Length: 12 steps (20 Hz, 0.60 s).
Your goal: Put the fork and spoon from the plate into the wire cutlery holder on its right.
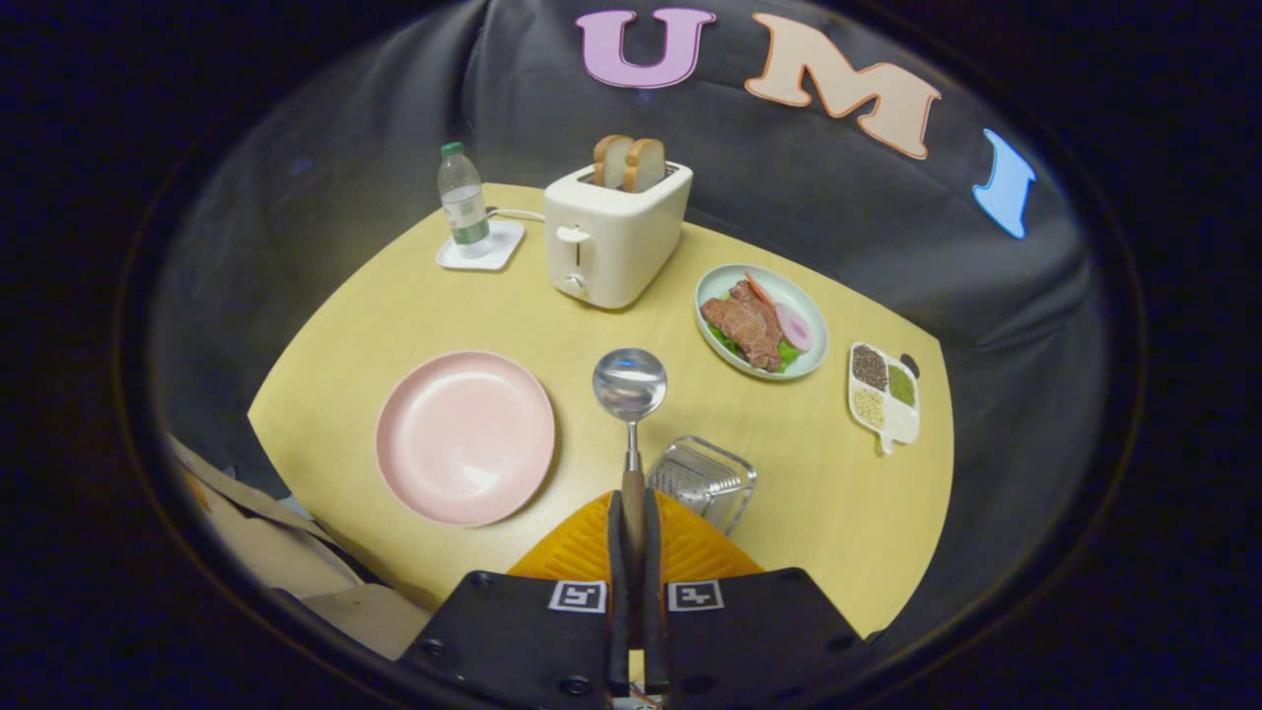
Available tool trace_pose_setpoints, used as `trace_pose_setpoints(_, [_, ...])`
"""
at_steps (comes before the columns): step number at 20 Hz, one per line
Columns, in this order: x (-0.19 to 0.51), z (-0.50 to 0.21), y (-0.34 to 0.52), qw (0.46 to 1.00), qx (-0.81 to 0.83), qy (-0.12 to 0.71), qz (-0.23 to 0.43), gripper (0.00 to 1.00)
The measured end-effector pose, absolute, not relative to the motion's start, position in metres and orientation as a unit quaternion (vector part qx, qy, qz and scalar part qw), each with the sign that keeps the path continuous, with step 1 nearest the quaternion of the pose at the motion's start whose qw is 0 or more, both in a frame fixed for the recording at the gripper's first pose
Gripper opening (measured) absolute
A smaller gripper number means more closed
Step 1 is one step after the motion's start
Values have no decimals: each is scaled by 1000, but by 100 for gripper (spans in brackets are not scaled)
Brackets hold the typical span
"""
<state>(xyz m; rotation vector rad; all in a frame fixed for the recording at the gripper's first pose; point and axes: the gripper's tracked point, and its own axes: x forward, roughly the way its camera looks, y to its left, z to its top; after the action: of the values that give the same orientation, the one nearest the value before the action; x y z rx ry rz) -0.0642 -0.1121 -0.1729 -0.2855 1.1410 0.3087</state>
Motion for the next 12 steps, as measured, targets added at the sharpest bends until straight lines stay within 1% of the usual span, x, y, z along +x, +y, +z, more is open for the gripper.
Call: trace_pose_setpoints(12, [-94, -181, -170, 747, -158, 628, 154, 9])
